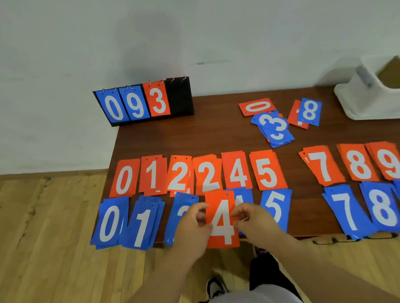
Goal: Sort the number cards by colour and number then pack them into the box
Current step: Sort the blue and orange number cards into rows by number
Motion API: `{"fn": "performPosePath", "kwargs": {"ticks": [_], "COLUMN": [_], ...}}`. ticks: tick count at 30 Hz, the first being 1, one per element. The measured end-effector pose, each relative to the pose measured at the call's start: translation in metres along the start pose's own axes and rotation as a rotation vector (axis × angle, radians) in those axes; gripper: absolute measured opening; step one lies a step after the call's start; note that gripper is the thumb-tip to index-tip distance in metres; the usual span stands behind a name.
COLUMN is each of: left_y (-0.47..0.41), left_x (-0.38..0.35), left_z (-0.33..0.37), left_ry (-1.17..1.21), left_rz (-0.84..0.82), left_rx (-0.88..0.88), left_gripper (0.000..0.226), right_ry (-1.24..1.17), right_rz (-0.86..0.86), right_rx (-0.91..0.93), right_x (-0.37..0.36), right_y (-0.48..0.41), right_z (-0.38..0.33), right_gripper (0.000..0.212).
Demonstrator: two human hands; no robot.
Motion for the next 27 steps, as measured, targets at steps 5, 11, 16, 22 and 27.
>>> {"fn": "performPosePath", "kwargs": {"ticks": [5, 11, 16, 22, 27], "left_y": [-0.016, -0.022, -0.031, -0.081, -0.14], "left_x": [-0.037, -0.061, -0.072, -0.057, -0.044], "left_z": [0.026, 0.034, 0.037, 0.074, 0.116], "left_ry": [-0.058, -0.023, 0.05, -0.079, -0.294], "left_rz": [-0.018, -0.033, -0.015, 0.096, 0.213], "left_rx": [-0.021, 0.032, 0.101, 0.059, -0.029], "left_gripper": [0.044, 0.043, 0.043, 0.047, 0.045], "right_ry": [0.071, 0.128, 0.122, 0.187, 0.283], "right_rz": [0.062, -0.002, -0.059, -0.041, 0.014], "right_rx": [-0.047, -0.014, 0.015, 0.144, 0.222], "right_x": [0.036, 0.055, 0.067, 0.093, 0.104], "right_y": [-0.014, -0.03, -0.047, -0.097, -0.152], "right_z": [0.022, 0.031, 0.03, -0.014, -0.051], "right_gripper": [0.018, 0.017, 0.018, 0.02, 0.025]}}
Point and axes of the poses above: each hand's wrist, its own y-axis away from the middle knuckle, its own x-axis out of the back of the hand, z = x × y, the point moved 10 cm from there along -y, towards the middle knuckle, and after that the axes turned 11 degrees about -y, right-handed, at the moved point
